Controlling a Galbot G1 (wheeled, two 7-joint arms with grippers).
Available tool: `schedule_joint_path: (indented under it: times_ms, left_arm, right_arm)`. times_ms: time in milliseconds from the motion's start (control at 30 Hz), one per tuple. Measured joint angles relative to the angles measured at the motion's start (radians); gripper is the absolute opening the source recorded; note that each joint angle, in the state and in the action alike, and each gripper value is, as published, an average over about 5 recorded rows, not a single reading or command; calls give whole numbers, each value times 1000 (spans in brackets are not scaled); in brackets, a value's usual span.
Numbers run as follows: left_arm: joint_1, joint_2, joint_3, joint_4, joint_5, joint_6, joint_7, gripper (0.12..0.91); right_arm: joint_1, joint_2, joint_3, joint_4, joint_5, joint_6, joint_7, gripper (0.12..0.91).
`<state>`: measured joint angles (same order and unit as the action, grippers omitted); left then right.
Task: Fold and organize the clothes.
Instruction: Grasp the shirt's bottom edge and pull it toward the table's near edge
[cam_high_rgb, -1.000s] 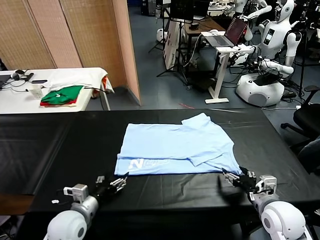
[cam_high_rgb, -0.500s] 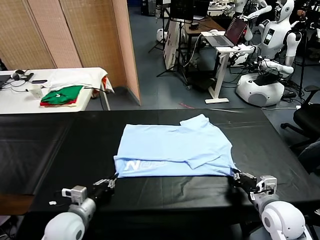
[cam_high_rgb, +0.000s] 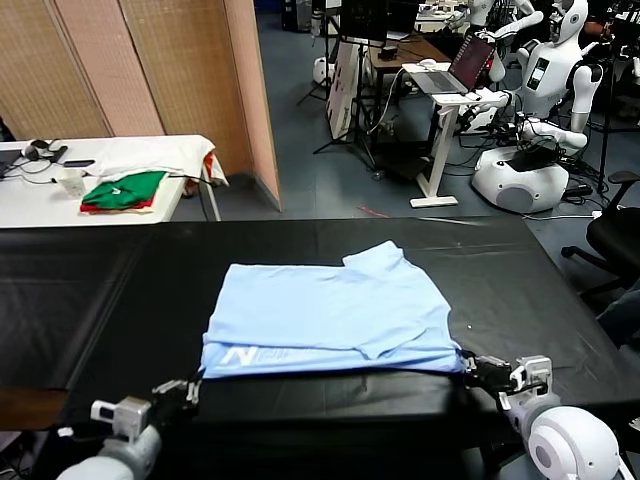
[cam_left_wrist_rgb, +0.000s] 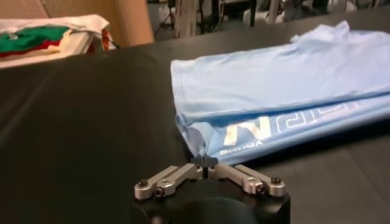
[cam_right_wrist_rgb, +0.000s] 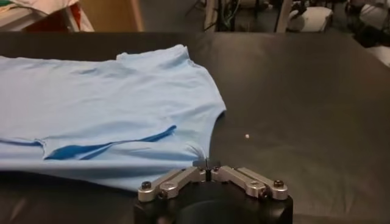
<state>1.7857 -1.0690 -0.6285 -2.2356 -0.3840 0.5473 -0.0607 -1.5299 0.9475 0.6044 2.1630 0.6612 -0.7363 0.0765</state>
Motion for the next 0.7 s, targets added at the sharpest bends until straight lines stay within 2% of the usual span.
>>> schedule_joint_path:
  times_ms: [67, 167, 267, 367, 433, 533, 600, 700]
  left_arm:
    - [22, -9, -5, -10, 6, -1, 0, 146]
    - [48, -20, -13, -19, 15, -4, 0, 146]
    - [68, -26, -22, -29, 17, 0, -2, 146]
    - [87, -27, -33, -45, 15, 17, -6, 150]
    - [100, -25, -41, -58, 12, 31, -7, 191]
    - [113, -21, -55, -81, 7, 55, -8, 344]
    - [114, -19, -66, -98, 0, 70, -7, 476]
    - [102, -12, -88, -118, -23, 84, -5, 665]
  right_arm:
    - [-11, -7, -2, 8, 0, 0, -2, 141]
    - [-31, -16, 1, 24, 0, 0, -2, 195]
    - [-56, -21, 8, 47, -1, 0, -2, 351]
    - [-81, -22, 18, 75, -1, 0, 1, 541]
    - [-91, -20, 25, 95, -1, 0, 3, 673]
    - [-88, -13, 38, 125, 14, 0, 8, 832]
    - [-66, -8, 43, 136, 32, 0, 14, 886]
    - [5, -4, 33, 128, 46, 0, 23, 904]
